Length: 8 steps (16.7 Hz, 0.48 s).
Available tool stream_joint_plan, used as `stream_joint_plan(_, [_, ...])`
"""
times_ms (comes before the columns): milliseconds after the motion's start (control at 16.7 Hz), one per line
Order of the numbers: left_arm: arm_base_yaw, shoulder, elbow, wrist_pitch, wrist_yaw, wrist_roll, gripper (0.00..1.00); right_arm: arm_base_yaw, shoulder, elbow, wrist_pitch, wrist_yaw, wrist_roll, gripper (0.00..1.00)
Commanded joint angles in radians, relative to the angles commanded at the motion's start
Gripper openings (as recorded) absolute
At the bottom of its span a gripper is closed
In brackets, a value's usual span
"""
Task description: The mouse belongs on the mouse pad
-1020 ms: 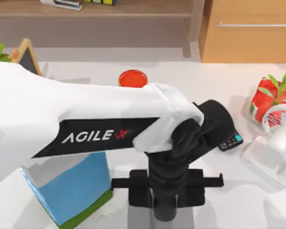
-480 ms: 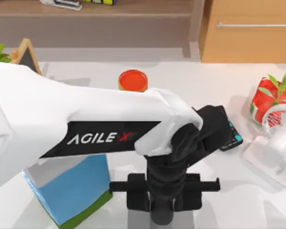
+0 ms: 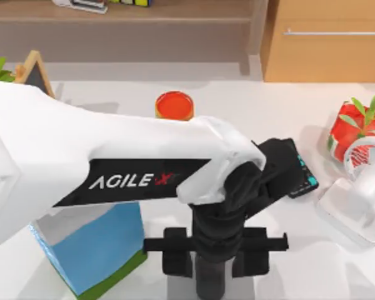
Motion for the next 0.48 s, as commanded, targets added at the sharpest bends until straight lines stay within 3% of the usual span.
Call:
stream_joint_plan(120, [0.0, 0.0, 0.0, 0.0, 0.0, 0.0, 0.98, 0.0, 0.0, 0.0, 0.0, 0.0, 0.0, 1.0])
stream_joint_plan(480, [0.0, 0.0, 0.0, 0.0, 0.0, 0.0, 1.0, 0.0, 0.0, 0.0, 0.0, 0.0, 0.0, 1.0])
